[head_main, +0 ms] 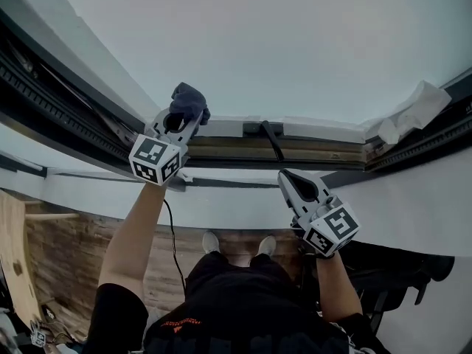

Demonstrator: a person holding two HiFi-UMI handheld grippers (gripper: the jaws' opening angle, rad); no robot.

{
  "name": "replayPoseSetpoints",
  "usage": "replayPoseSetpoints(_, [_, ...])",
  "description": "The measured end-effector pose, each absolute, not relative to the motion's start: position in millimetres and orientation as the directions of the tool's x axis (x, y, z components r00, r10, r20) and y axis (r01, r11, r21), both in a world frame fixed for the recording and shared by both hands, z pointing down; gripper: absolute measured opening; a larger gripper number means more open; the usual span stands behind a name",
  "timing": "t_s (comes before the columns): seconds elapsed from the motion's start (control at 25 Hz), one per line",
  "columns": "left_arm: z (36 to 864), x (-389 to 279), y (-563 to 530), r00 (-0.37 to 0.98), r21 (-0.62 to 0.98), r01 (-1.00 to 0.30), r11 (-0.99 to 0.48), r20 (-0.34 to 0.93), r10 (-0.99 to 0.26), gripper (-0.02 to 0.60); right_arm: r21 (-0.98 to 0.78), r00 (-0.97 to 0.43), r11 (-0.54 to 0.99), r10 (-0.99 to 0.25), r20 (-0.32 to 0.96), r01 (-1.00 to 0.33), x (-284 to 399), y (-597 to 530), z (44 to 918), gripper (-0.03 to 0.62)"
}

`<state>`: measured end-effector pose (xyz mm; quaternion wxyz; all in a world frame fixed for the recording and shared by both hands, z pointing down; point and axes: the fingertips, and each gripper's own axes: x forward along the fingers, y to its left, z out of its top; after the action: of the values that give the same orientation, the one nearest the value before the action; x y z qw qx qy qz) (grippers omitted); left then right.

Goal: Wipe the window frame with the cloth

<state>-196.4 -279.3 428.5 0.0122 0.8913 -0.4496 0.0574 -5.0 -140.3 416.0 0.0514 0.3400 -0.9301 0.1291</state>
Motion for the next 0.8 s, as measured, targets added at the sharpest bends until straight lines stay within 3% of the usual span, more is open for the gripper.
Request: replayPoseSetpoints(0.8, [423.7,20.6,-285.2,0.765,-0.071,-0.615,-0.785,0.186,-0.617,0.091,-0.239,-0.664,0.627,-0.738,0.124,-0.742,144.7,-131.2,410.0,0.003])
